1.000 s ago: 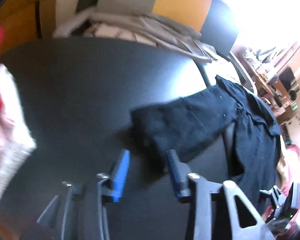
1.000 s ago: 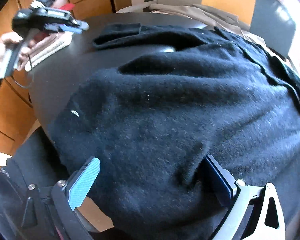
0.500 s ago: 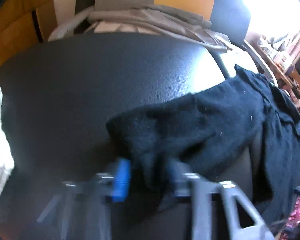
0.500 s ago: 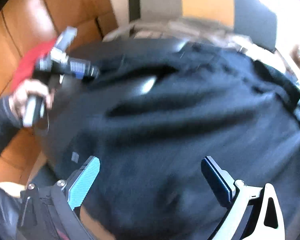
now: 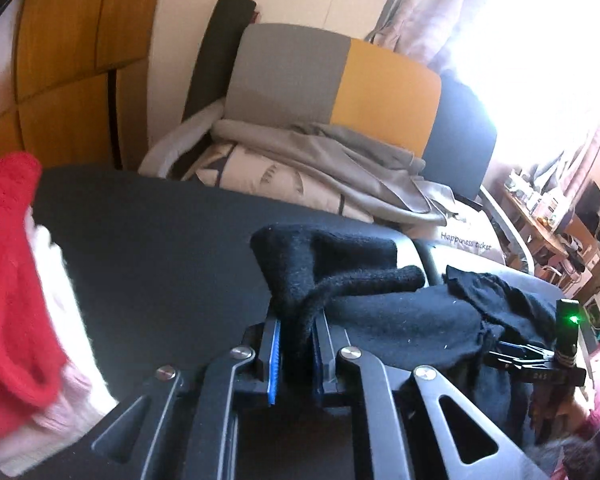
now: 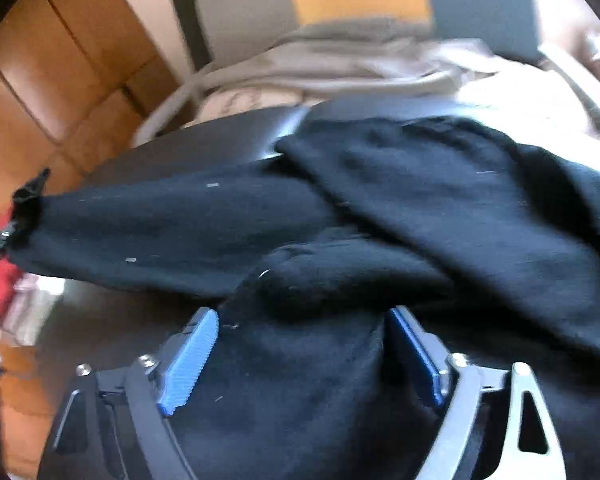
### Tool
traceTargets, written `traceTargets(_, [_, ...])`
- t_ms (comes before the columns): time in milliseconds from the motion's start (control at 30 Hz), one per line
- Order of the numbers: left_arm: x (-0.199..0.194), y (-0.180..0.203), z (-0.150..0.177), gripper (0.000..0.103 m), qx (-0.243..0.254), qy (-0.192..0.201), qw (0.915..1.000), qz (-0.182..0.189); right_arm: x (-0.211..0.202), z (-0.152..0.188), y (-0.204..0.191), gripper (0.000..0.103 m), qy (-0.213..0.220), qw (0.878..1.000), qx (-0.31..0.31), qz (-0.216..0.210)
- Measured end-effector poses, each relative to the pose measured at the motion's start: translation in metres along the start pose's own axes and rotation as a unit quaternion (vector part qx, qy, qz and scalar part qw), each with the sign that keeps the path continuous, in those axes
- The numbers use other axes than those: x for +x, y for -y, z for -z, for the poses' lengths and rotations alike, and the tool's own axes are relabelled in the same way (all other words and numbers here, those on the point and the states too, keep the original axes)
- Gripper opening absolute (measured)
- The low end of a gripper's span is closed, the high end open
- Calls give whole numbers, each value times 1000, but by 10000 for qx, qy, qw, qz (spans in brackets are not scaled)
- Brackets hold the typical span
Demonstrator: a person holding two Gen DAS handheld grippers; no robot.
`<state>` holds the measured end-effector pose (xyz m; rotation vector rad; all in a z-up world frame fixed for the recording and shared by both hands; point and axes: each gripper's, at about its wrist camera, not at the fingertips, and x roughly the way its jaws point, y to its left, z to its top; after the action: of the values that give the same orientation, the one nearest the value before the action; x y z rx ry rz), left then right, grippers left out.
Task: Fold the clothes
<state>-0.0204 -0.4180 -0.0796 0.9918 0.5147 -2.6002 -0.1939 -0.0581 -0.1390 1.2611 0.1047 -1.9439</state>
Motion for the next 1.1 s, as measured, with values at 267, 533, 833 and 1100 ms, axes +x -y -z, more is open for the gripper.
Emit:
traceTargets(267, [-35, -46, -38, 11, -117, 480, 9964, -694, 34, -14, -46, 99, 67, 9920, 478, -1171])
traceTargets(533, [-43, -96, -46, 16, -341, 342, 9887, -1417, 46, -7, -118, 96, 72, 9929, -213, -1169])
traceTargets(833, [-76, -89, -7, 26, -381, -97, 9884, -1467, -52, 54, -102, 94, 409, 9938, -799, -654])
traceTargets(1100, [-86, -7, 134, 34, 101, -1225, 9862, 1109, -122, 149, -28, 94, 460, 9973, -340, 471])
